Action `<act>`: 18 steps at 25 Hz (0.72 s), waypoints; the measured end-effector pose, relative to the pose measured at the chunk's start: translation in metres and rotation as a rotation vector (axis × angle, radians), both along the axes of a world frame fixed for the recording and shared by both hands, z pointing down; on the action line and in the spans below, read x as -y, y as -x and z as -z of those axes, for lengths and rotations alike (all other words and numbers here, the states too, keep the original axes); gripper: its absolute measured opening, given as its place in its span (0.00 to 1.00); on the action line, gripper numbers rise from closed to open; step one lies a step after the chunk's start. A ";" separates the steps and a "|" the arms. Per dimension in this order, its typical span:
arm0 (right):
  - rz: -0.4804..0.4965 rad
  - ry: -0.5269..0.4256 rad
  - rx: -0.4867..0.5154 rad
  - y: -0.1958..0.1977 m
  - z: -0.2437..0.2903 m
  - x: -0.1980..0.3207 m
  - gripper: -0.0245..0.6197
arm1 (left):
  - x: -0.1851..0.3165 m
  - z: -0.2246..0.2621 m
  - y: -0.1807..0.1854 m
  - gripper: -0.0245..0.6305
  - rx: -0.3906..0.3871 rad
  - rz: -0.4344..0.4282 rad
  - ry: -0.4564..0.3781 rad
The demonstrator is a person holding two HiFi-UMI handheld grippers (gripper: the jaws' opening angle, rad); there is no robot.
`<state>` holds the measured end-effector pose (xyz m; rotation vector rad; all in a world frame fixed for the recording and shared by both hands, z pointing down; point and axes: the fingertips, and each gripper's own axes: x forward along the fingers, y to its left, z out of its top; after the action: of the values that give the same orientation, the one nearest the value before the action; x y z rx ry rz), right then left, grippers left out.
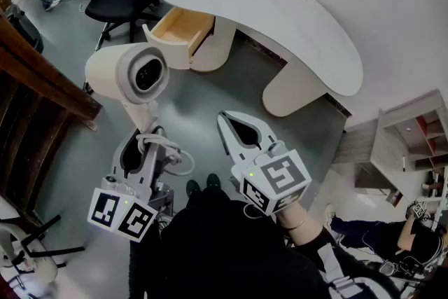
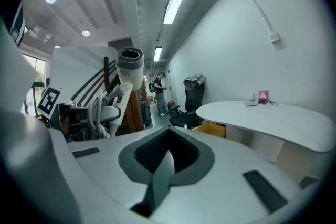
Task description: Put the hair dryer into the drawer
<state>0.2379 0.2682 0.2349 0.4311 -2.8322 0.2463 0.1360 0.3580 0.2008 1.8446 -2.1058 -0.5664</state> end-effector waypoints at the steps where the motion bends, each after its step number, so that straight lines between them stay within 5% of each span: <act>1: -0.004 0.002 0.001 -0.001 -0.002 0.001 0.04 | 0.001 -0.002 -0.002 0.27 0.000 0.001 0.004; 18: -0.024 0.013 0.009 -0.019 -0.015 0.022 0.04 | 0.016 -0.019 -0.009 0.27 -0.020 0.036 0.047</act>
<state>0.2566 0.2461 0.2503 0.4620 -2.8337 0.2717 0.1451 0.3424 0.2193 1.7715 -2.1254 -0.5366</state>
